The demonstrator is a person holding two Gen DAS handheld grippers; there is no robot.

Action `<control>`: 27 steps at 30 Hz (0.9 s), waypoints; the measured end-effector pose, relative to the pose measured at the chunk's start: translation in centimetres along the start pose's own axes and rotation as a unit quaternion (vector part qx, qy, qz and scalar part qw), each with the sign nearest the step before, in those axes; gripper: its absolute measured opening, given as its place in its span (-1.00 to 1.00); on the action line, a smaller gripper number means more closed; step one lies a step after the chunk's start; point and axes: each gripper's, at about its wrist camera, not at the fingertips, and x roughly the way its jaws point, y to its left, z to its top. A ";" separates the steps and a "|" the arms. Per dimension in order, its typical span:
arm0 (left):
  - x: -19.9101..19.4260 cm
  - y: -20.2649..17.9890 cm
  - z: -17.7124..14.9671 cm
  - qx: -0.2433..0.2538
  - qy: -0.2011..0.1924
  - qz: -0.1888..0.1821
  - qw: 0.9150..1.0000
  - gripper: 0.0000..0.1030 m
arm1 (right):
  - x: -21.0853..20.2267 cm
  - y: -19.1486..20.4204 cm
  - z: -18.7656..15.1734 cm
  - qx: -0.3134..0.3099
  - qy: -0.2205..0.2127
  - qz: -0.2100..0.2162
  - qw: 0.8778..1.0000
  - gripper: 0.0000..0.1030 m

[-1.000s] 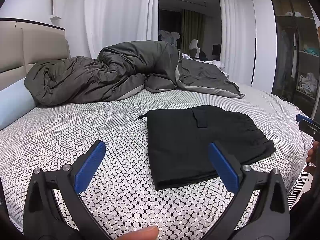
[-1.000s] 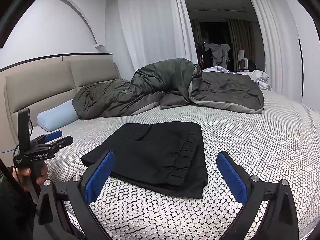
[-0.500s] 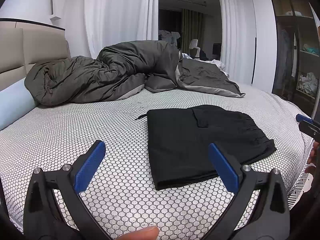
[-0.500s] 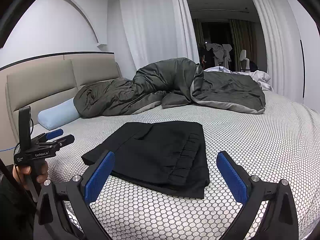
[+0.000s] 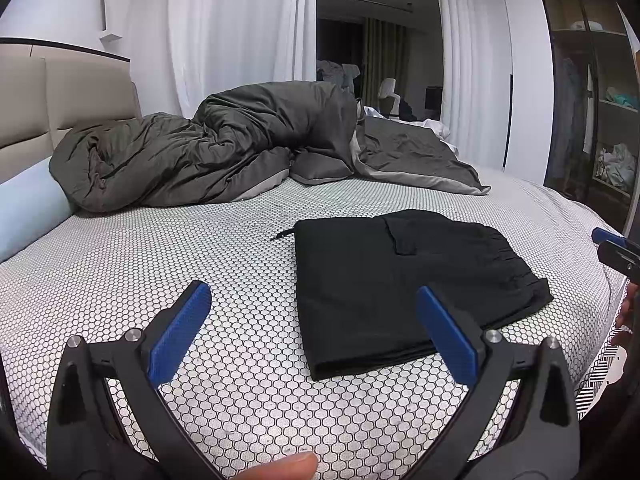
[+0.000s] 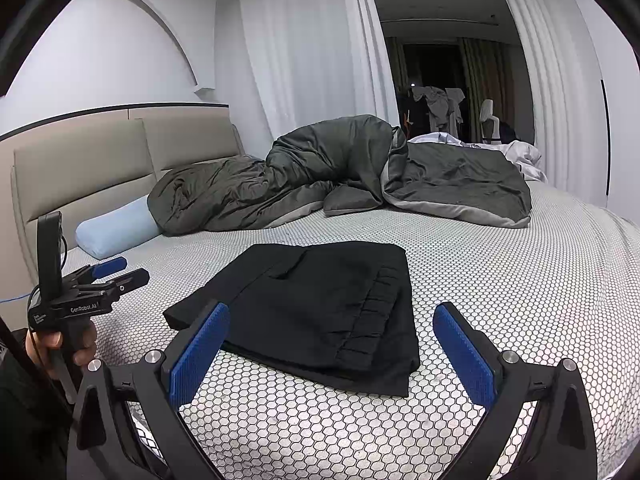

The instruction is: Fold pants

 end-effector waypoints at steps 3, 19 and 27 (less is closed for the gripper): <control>-0.1 0.3 0.0 -0.001 -0.001 -0.001 1.000 0.98 | 0.0 0.1 0.0 0.000 0.000 0.000 1.000 1.00; 0.0 1.7 0.0 0.004 0.001 -0.006 1.000 0.98 | -0.1 -0.2 -0.1 -0.004 0.001 0.007 1.000 1.00; 0.0 1.8 0.0 0.003 0.001 -0.005 1.000 0.98 | -0.1 -0.2 -0.2 -0.004 0.002 0.009 1.000 1.00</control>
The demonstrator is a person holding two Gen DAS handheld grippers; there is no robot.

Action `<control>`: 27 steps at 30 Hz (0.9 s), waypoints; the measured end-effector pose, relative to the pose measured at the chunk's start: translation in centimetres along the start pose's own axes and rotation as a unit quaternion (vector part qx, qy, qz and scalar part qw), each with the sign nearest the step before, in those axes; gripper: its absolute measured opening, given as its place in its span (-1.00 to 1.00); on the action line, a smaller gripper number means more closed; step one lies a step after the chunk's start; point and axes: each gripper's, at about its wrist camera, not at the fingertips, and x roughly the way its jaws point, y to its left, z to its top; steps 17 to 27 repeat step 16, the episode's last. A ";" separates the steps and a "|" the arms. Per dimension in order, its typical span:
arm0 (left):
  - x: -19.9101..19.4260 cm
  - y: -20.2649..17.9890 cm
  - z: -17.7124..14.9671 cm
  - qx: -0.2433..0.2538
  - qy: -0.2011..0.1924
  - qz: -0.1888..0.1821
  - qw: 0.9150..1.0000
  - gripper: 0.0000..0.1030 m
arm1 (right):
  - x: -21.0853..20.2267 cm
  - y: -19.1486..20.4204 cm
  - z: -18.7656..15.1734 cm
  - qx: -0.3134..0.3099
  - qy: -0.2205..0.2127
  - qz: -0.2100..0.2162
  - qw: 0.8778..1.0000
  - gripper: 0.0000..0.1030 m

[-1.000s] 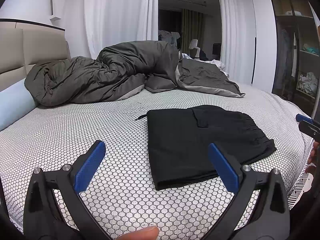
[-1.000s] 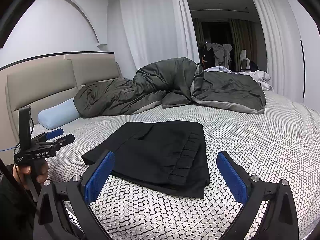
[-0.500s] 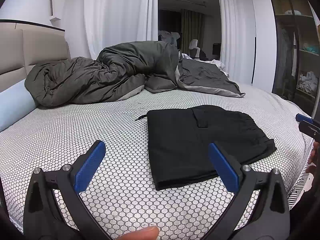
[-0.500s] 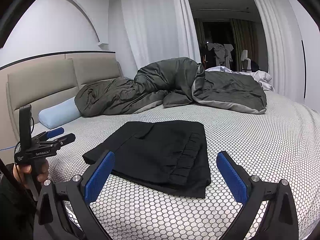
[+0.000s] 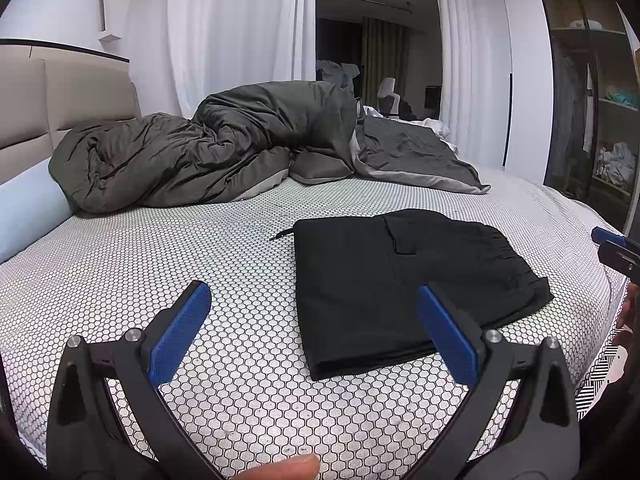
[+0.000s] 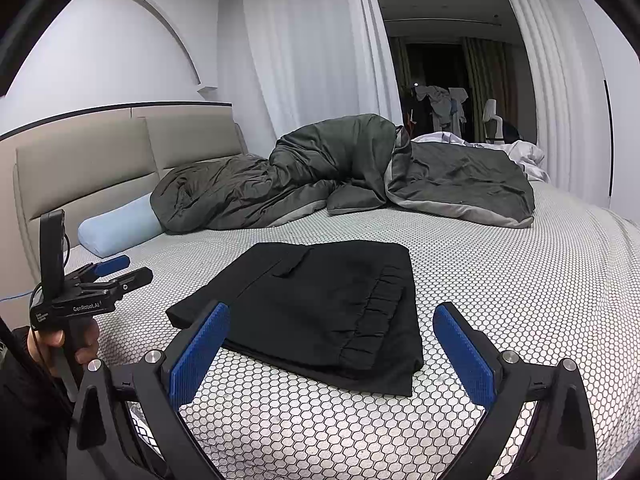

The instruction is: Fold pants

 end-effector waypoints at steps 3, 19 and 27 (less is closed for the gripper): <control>0.0 0.1 0.0 0.000 -0.001 -0.001 1.000 0.98 | -0.1 -0.1 0.0 -0.001 -0.001 0.003 1.000 1.00; -0.2 1.7 0.3 0.003 -0.005 -0.010 1.000 0.98 | 0.1 -0.4 -0.2 -0.001 0.006 0.006 1.000 1.00; -0.2 1.7 0.3 0.003 -0.005 -0.010 1.000 0.98 | 0.1 -0.4 -0.2 -0.001 0.006 0.006 1.000 1.00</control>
